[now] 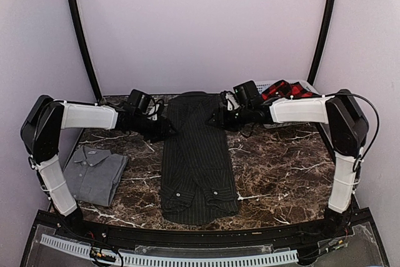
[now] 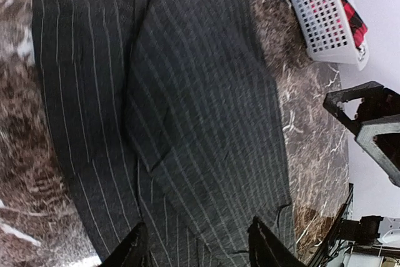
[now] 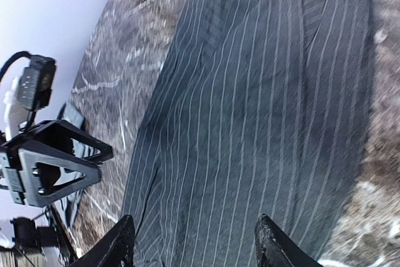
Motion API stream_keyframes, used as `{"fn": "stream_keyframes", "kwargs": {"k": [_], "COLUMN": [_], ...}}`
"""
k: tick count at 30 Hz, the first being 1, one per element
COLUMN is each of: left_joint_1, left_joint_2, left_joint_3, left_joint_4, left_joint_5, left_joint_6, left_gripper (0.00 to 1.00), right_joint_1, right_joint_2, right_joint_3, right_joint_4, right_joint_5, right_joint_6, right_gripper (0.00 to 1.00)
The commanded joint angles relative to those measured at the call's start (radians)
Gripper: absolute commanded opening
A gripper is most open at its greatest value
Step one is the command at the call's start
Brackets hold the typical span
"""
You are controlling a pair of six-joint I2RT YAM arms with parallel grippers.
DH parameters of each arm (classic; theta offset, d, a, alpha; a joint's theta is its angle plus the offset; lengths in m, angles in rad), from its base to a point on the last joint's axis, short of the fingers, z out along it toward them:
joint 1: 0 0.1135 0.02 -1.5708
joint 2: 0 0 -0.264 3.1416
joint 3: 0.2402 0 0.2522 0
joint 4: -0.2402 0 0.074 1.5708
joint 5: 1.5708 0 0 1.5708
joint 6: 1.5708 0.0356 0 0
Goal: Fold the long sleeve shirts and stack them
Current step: Move the rectangle-folded shirt to the center of the board.
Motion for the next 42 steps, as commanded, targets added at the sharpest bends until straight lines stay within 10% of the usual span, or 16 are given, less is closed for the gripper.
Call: {"fn": "stream_keyframes", "kwargs": {"k": [1, 30, 42], "left_joint_1": [-0.013, -0.015, -0.026], "left_joint_2": [-0.056, 0.202, -0.033], "left_joint_3": [-0.099, -0.002, -0.061], "left_joint_4": [0.063, 0.098, -0.086], "left_joint_5": [0.007, -0.070, 0.055], "left_joint_6": [-0.030, -0.053, -0.005], "left_gripper": [0.52, 0.48, 0.48], "right_joint_1": [0.043, -0.043, -0.033], "right_joint_2": [0.006, 0.189, -0.164], "right_joint_3": [-0.035, -0.126, -0.290], "right_joint_4": [0.048, 0.180, 0.023], "right_joint_5": [-0.025, -0.059, -0.004], "right_joint_6": [-0.016, 0.058, -0.039], "right_gripper": [0.63, 0.61, 0.61]}}
